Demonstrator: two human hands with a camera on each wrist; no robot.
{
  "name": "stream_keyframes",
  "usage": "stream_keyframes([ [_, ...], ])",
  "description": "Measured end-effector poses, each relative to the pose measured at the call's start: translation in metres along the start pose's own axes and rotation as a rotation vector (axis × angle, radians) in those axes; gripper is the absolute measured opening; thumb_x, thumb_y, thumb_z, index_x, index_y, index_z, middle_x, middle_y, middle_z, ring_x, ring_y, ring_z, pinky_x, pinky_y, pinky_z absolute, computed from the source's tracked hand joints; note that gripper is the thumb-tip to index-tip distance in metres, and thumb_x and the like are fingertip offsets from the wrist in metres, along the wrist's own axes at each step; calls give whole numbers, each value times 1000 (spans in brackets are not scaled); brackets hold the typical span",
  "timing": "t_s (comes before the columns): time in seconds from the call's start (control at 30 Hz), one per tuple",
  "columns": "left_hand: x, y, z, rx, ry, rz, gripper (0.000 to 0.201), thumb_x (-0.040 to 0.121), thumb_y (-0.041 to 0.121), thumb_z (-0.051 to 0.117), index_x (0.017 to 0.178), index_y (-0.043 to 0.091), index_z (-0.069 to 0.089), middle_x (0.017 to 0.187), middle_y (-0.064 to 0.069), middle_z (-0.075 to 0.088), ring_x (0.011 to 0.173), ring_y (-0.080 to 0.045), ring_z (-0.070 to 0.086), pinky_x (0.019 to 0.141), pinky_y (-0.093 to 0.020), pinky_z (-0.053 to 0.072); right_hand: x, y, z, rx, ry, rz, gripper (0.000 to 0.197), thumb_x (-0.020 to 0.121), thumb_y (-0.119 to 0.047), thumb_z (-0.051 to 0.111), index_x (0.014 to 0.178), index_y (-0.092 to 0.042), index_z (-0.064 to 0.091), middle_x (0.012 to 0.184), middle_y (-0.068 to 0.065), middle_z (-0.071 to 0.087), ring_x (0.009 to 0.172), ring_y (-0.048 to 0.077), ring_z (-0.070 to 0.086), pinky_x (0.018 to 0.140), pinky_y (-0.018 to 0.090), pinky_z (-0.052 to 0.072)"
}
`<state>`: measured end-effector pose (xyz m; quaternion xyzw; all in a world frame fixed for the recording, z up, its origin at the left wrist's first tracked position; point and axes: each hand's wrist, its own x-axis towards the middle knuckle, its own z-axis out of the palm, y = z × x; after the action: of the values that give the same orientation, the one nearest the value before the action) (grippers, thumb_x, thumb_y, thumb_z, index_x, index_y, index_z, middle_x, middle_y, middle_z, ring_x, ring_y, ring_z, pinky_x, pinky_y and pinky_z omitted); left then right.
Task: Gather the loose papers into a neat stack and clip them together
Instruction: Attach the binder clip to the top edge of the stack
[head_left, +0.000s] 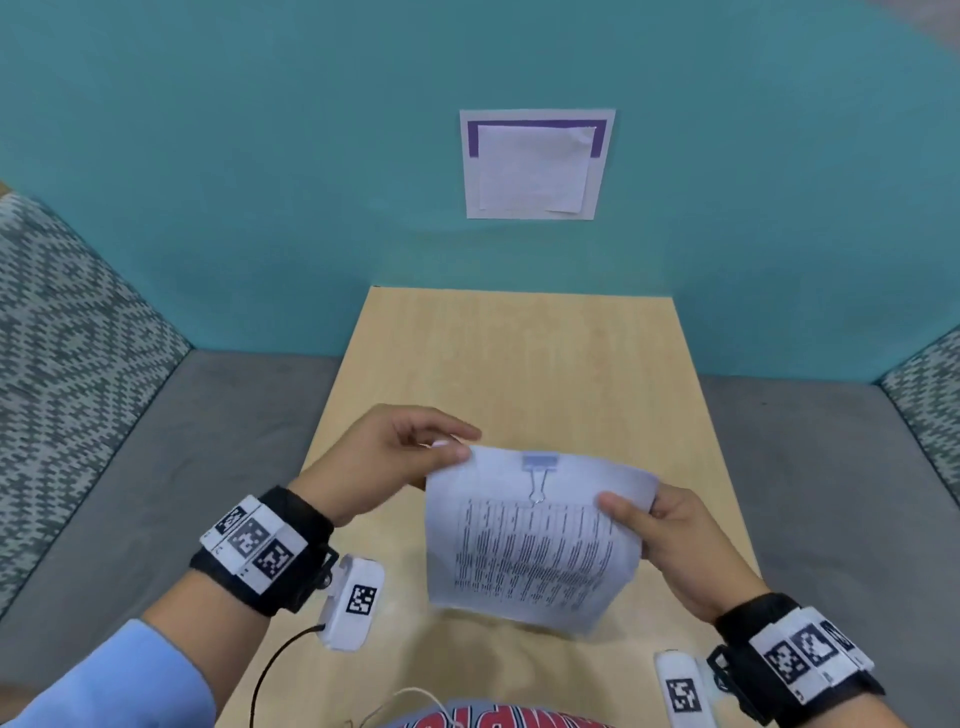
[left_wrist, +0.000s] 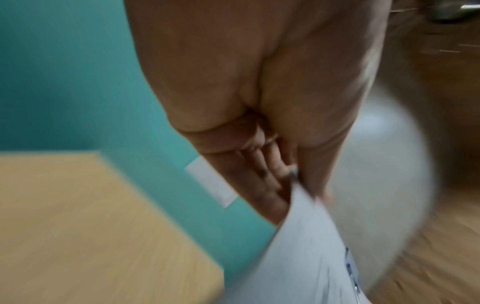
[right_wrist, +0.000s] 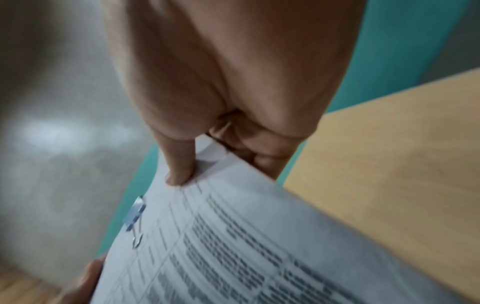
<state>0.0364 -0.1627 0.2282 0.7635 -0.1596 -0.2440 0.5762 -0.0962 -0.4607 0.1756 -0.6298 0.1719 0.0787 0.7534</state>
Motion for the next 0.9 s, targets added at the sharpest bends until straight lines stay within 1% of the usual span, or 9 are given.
stream_keyframes([
  [0.07, -3, -28, 1, -249, -32, -105, 33, 99, 21, 73, 131, 17, 69, 107, -7, 81, 89, -15, 78, 84, -33, 63, 6, 1, 1, 162, 71, 27, 36, 91, -20, 69, 118, 4, 72, 114, 26, 77, 103, 42, 76, 88, 52, 63],
  [0.17, -18, -88, 23, -219, -207, -219, 41, 101, 14, 69, 141, 11, 61, 135, -9, 75, 124, -27, 72, 104, -36, 57, 23, 3, 5, 283, 176, 33, 33, 100, -18, 64, 124, 5, 68, 118, 25, 76, 110, 42, 73, 96, 56, 59],
  [0.23, -24, -115, 41, -225, -199, -269, 37, 104, 10, 64, 141, 11, 63, 138, -6, 74, 132, -30, 67, 109, -38, 55, 33, 7, 5, 367, 228, 41, 34, 103, -20, 61, 128, 2, 67, 123, 22, 75, 117, 41, 71, 104, 57, 53],
  [0.37, -18, -138, 57, -352, -45, -354, 39, 108, 25, 58, 147, 25, 57, 147, 5, 67, 139, -20, 61, 121, -49, 42, 33, 28, 3, 354, 34, 183, 38, 107, -25, 54, 138, -4, 63, 135, 17, 71, 126, 36, 67, 111, 55, 47],
  [0.47, -5, -147, 52, -359, 45, -434, 42, 105, 35, 61, 146, 30, 53, 153, 9, 59, 146, -17, 50, 125, -53, 34, 27, 68, 3, 144, -73, 387, 32, 105, -14, 58, 136, -7, 63, 128, 14, 75, 118, 34, 73, 102, 57, 55],
  [0.57, 3, -157, 50, -315, 133, -634, 48, 99, 29, 73, 141, 20, 51, 142, -6, 64, 131, -32, 63, 113, -60, 48, 28, 107, 1, 34, -21, 499, 29, 105, -10, 59, 133, -8, 60, 121, 12, 78, 111, 33, 76, 99, 59, 57],
  [0.67, -5, -172, 57, -258, 29, -802, 48, 97, 9, 73, 139, 14, 52, 125, -15, 74, 111, -36, 75, 93, -56, 63, 35, 131, 1, -28, 59, 544, 27, 103, -7, 61, 130, -7, 59, 117, 13, 79, 101, 32, 79, 89, 56, 62],
  [0.83, -5, -187, 58, -289, 70, -787, 52, 100, -6, 63, 146, 16, 49, 123, -18, 75, 94, -30, 78, 65, -40, 67, 47, 147, 6, -119, 79, 584, 32, 100, -7, 66, 130, -5, 56, 119, 15, 76, 100, 32, 77, 76, 44, 66],
  [0.9, 1, -194, 57, -264, 76, -782, 57, 101, -9, 59, 150, 17, 47, 123, -19, 76, 97, -33, 78, 68, -40, 66, 55, 153, 10, -150, 128, 578, 33, 100, -5, 65, 131, -5, 54, 120, 14, 73, 101, 32, 76, 74, 45, 66],
])
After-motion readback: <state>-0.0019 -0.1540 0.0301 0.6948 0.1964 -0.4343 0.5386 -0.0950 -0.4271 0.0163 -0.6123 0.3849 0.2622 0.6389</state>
